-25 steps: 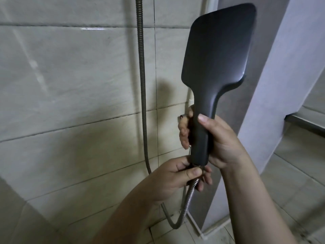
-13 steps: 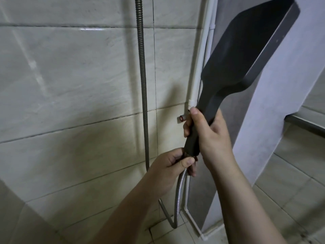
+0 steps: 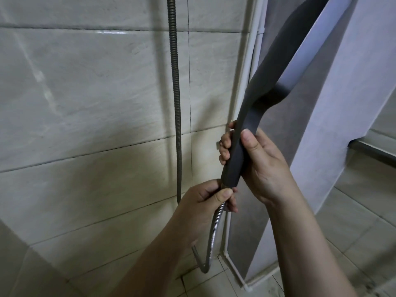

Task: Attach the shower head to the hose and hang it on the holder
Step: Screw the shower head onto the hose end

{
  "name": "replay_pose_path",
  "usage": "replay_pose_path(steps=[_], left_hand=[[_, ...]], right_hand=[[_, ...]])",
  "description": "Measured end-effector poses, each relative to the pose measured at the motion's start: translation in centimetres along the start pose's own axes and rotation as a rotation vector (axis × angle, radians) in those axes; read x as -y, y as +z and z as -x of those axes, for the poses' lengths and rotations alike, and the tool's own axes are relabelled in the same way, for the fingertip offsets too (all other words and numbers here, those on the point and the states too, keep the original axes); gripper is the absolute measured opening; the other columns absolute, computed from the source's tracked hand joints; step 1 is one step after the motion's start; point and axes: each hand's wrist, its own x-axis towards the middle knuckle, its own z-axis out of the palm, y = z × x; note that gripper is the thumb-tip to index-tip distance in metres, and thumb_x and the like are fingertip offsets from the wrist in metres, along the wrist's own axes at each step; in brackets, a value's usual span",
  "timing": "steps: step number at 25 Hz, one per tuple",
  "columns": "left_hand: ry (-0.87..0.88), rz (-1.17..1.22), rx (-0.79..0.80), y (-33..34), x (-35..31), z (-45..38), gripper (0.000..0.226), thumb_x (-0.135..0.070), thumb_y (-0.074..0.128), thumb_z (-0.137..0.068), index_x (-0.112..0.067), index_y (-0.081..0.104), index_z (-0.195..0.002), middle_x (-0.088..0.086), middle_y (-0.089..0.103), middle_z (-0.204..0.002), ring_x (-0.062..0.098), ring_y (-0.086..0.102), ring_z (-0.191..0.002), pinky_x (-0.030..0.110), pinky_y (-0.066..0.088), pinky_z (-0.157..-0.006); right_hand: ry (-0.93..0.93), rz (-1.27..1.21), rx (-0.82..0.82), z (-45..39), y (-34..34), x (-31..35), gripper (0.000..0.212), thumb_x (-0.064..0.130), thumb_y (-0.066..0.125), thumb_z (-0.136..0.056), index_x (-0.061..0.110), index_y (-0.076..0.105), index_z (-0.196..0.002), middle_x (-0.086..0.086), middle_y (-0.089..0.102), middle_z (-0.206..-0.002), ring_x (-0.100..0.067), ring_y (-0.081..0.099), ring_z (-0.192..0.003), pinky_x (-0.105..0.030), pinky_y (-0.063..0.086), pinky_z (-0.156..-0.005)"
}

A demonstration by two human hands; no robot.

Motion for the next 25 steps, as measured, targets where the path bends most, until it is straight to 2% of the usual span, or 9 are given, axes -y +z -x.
replay_pose_path(steps=[3,6,8,11,15,17,20,23,25], left_hand=[[0.052,-0.077,-0.078,0.0,-0.1,-0.2,0.021,-0.018,0.053,-0.089,-0.005,0.068,-0.084,-0.002,0.068,-0.071,0.018,0.068,-0.074,0.031,0.056,-0.076],[0.057,-0.116,-0.147,-0.2,0.1,-0.6,0.018,-0.022,0.055,-0.088,-0.011,0.069,-0.086,-0.004,0.070,-0.071,0.016,0.070,-0.074,0.032,0.055,-0.077],[0.063,-0.150,-0.191,-0.6,0.4,-1.0,0.016,-0.026,0.057,-0.087,-0.016,0.070,-0.086,-0.004,0.071,-0.071,0.017,0.071,-0.074,0.035,0.055,-0.078],[0.065,-0.150,-0.226,-0.8,0.6,-1.4,0.018,-0.031,0.060,-0.085,-0.017,0.071,-0.087,0.000,0.071,-0.072,0.020,0.071,-0.075,0.043,0.057,-0.081],[0.068,-0.075,-0.145,-1.9,-0.1,-1.4,0.014,-0.021,0.057,-0.088,-0.014,0.070,-0.088,-0.003,0.068,-0.070,0.015,0.068,-0.070,0.030,0.054,-0.075],[0.047,-0.016,-0.088,-2.8,-0.5,-1.3,0.017,-0.017,0.055,-0.090,-0.014,0.071,-0.093,-0.004,0.068,-0.073,0.016,0.066,-0.073,0.030,0.052,-0.077],[0.028,0.015,-0.052,-3.4,-0.5,-1.1,0.022,-0.011,0.054,-0.090,-0.008,0.070,-0.103,-0.001,0.072,-0.082,0.020,0.068,-0.080,0.036,0.053,-0.083],[0.088,-0.027,-0.118,-2.9,-0.6,-1.0,0.016,-0.021,0.061,-0.086,-0.018,0.072,-0.096,-0.001,0.073,-0.081,0.023,0.072,-0.083,0.039,0.055,-0.085],[0.118,-0.051,-0.157,-2.6,-0.7,-1.0,0.016,-0.028,0.061,-0.083,-0.020,0.073,-0.091,-0.001,0.074,-0.081,0.024,0.072,-0.083,0.042,0.056,-0.087]], right_hand=[[-0.047,0.204,-0.076,0.1,1.2,0.1,0.022,0.025,0.045,-0.093,0.006,0.048,-0.105,-0.007,0.054,-0.080,-0.021,0.054,-0.072,-0.035,0.049,-0.070],[-0.093,0.421,-0.199,-0.3,2.3,-0.3,0.033,0.028,0.045,-0.093,-0.001,0.048,-0.107,-0.005,0.057,-0.074,-0.022,0.055,-0.069,-0.042,0.051,-0.067],[-0.113,0.471,-0.272,-0.8,2.9,-0.9,0.029,0.031,0.047,-0.093,0.005,0.050,-0.107,-0.002,0.058,-0.073,-0.023,0.056,-0.069,-0.052,0.051,-0.070],[-0.127,0.489,-0.321,-1.3,3.4,-1.4,0.022,0.030,0.048,-0.094,0.012,0.050,-0.105,-0.001,0.058,-0.074,-0.018,0.059,-0.071,-0.051,0.051,-0.075],[-0.118,0.368,-0.196,-1.3,3.0,-1.0,0.021,0.024,0.048,-0.097,0.010,0.052,-0.111,-0.009,0.060,-0.083,-0.017,0.059,-0.078,-0.037,0.051,-0.073],[-0.045,0.163,-0.051,-1.4,2.2,-0.3,0.025,0.023,0.044,-0.096,0.014,0.054,-0.117,-0.010,0.063,-0.095,-0.022,0.061,-0.093,-0.038,0.050,-0.084],[0.010,0.004,0.133,-1.5,1.1,0.3,0.033,0.018,0.044,-0.097,0.005,0.051,-0.127,-0.017,0.063,-0.110,-0.032,0.061,-0.112,-0.045,0.047,-0.100],[-0.034,0.058,0.152,-1.4,1.3,0.4,0.032,0.024,0.056,-0.091,0.005,0.056,-0.117,-0.012,0.066,-0.102,-0.032,0.064,-0.106,-0.046,0.048,-0.098],[-0.054,0.126,0.105,-1.4,1.9,0.5,0.027,0.018,0.052,-0.093,0.003,0.055,-0.115,-0.009,0.067,-0.097,-0.028,0.066,-0.100,-0.043,0.051,-0.094]])
